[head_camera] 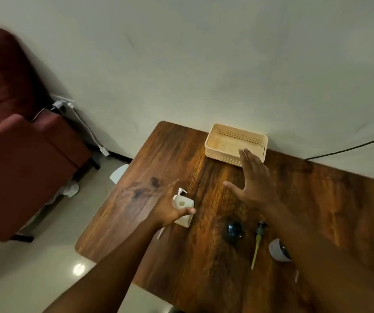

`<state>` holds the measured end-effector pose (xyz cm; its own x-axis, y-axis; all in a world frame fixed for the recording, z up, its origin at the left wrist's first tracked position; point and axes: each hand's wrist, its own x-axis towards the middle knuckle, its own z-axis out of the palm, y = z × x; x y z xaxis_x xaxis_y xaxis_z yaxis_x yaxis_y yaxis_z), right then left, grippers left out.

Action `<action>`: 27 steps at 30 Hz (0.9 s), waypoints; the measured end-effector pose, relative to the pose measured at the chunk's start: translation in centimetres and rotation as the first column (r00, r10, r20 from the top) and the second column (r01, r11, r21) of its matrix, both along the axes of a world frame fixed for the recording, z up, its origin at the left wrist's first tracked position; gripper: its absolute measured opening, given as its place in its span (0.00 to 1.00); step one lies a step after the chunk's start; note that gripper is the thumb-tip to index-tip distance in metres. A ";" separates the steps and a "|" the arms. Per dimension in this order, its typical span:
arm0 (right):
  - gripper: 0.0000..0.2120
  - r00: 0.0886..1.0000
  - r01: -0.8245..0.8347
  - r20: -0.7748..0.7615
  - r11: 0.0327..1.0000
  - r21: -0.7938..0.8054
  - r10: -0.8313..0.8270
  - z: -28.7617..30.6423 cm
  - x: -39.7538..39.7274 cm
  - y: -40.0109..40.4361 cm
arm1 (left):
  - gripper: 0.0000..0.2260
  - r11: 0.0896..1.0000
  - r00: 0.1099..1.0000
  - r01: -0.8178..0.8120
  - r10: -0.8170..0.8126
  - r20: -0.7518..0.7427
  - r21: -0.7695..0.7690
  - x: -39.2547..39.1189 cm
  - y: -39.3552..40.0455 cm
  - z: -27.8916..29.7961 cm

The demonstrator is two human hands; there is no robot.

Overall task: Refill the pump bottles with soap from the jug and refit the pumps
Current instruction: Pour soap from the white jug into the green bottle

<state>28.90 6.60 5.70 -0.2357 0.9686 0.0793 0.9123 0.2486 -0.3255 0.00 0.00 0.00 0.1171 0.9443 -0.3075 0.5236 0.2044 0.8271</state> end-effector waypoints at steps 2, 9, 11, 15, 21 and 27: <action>0.50 1.000 0.011 -0.027 0.999 -0.036 -0.012 -0.6 0.2 -0.4 | 0.44 0.997 0.998 -0.061 0.061 0.016 -0.037 0.1 -0.6 -0.7; 0.49 0.999 0.007 -0.051 0.995 -0.102 -0.012 -2.9 0.5 -2.1 | 0.45 0.988 0.985 -0.149 0.151 0.080 -0.036 0.2 -2.3 -4.6; 0.49 0.997 0.005 -0.072 0.992 -0.129 -0.014 -3.3 0.4 -2.5 | 0.42 0.982 0.977 -0.189 0.190 0.093 -0.021 0.7 -2.4 -5.0; 0.49 0.988 0.028 -0.144 0.984 -0.175 -0.054 -3.6 0.4 -3.4 | 0.36 0.969 0.964 -0.248 0.245 0.105 0.011 1.6 -2.0 -5.5; 0.52 0.949 0.088 -0.266 0.951 -0.296 -0.170 -4.1 1.5 -5.0 | 0.35 0.974 0.969 -0.226 0.221 0.111 0.032 2.6 -1.5 -5.4; 0.56 0.894 0.104 -0.344 0.881 -0.461 -0.285 -7.0 2.1 -8.6 | 0.37 0.980 0.974 -0.192 0.183 0.133 0.052 4.0 -1.2 -5.2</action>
